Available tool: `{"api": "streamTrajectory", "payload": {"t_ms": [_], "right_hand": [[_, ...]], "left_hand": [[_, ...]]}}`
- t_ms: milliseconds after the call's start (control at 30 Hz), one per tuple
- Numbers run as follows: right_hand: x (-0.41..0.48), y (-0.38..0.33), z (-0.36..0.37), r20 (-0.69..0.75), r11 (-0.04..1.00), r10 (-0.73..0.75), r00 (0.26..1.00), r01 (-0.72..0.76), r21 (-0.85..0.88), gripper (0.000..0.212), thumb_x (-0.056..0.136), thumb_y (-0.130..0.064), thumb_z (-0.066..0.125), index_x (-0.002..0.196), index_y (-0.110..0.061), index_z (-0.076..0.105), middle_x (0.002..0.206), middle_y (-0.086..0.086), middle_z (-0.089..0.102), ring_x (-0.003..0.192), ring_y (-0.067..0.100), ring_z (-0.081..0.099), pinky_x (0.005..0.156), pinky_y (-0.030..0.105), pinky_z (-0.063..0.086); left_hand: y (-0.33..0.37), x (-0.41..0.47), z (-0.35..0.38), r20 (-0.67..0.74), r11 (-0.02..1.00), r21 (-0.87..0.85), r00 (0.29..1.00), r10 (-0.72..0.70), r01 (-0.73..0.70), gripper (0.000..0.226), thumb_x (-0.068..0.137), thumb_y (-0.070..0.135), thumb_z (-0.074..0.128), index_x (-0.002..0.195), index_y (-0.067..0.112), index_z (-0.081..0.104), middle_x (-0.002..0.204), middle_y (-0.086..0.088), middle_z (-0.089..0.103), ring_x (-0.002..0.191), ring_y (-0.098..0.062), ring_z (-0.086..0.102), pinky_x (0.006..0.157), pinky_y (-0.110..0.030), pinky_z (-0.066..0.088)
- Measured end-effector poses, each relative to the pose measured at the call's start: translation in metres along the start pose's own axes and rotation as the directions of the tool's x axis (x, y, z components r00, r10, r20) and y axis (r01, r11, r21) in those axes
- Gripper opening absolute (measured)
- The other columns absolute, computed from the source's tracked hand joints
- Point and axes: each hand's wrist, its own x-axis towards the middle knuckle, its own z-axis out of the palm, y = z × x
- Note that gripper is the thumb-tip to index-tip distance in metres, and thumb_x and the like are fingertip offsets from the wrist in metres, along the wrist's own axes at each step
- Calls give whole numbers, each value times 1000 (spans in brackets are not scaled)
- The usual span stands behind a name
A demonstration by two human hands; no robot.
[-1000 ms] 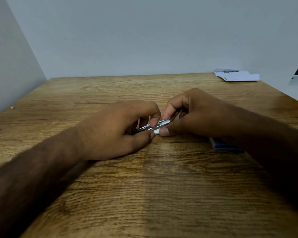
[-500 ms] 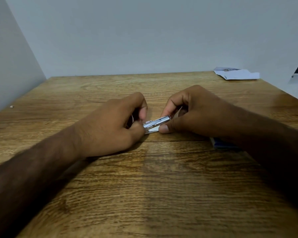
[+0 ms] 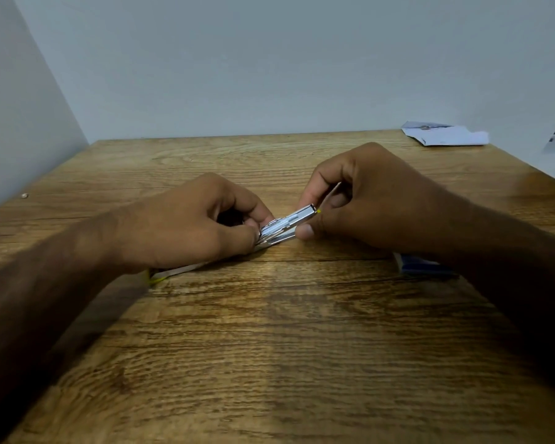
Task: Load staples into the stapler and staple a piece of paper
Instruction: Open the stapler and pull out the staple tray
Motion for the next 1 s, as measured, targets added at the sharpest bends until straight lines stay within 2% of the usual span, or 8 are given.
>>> {"api": "streamTrajectory", "payload": {"t_ms": [167, 267, 367, 533, 633, 767, 900, 1000], "right_hand": [[1, 0, 1, -35, 998, -57, 998, 57, 4, 19, 65, -23, 94, 77, -23, 79, 62, -17, 73, 62, 11, 68, 64, 29, 55], [2, 2, 1, -83, 993, -115, 990, 117, 25, 20, 65, -18, 94, 78, -23, 80, 63, -17, 73, 59, 1, 60, 59, 19, 51], [1, 1, -2, -137, 985, -171, 976, 173, 3, 23, 67, -12, 92, 82, -24, 80, 65, -25, 70, 61, -3, 61, 58, 11, 49], [-1, -5, -3, -214, 969, -242, 946, 249, 3, 30, 72, -11, 88, 94, -27, 77, 96, -10, 72, 86, 8, 71, 75, 34, 63], [-2, -7, -4, -259, 959, -270, 927, 282, 12, 32, 75, -10, 87, 99, -27, 73, 104, -5, 71, 91, 10, 73, 74, 36, 64], [-2, -10, -5, -304, 947, -301, 904, 320, 11, 29, 77, -10, 84, 101, -23, 73, 106, -2, 72, 90, 11, 74, 70, 32, 64], [-1, -8, -3, -303, 951, -293, 907, 308, 0, 32, 80, -9, 82, 105, -26, 71, 113, -1, 69, 90, 11, 73, 72, 32, 64], [-1, -5, -1, -330, 950, -311, 891, 303, -77, 34, 83, -12, 77, 112, -27, 69, 116, -3, 64, 90, 10, 70, 75, 25, 57]], "left_hand": [[2, -1, -1, 32, 998, -38, 999, -39, 40, 20, 87, 29, 62, 97, 29, 79, 86, -6, 77, 71, -8, 65, 66, -28, 48], [4, -2, -1, 39, 998, -37, 998, -47, 48, 17, 98, 24, 61, 97, 26, 77, 89, -18, 75, 69, -24, 62, 64, -37, 50], [10, -5, 6, 13, 1000, -23, 1000, 4, -3, 20, 92, 34, 56, 95, 21, 71, 91, -19, 70, 83, -41, 62, 79, -54, 53], [15, -5, 15, -42, 998, -37, 998, 54, -55, 26, 92, 30, 47, 103, 14, 66, 99, -19, 67, 96, -37, 62, 89, -57, 49], [14, -5, 16, -83, 995, -63, 994, 66, -72, 23, 99, 23, 48, 108, 11, 65, 105, -12, 69, 101, -29, 63, 95, -52, 48], [16, -6, 19, -95, 987, -112, 990, 101, -111, 23, 103, 19, 45, 100, 8, 64, 93, 0, 70, 89, -13, 61, 82, -27, 45], [16, -3, 22, -147, 986, -119, 984, 98, -116, 22, 97, 20, 44, 95, 8, 62, 87, -2, 70, 84, -25, 62, 80, -42, 48], [14, 0, 23, -291, 985, -146, 955, 48, -94, 16, 89, 21, 50, 90, 10, 61, 75, -1, 71, 67, -18, 60, 68, -41, 47]]}}
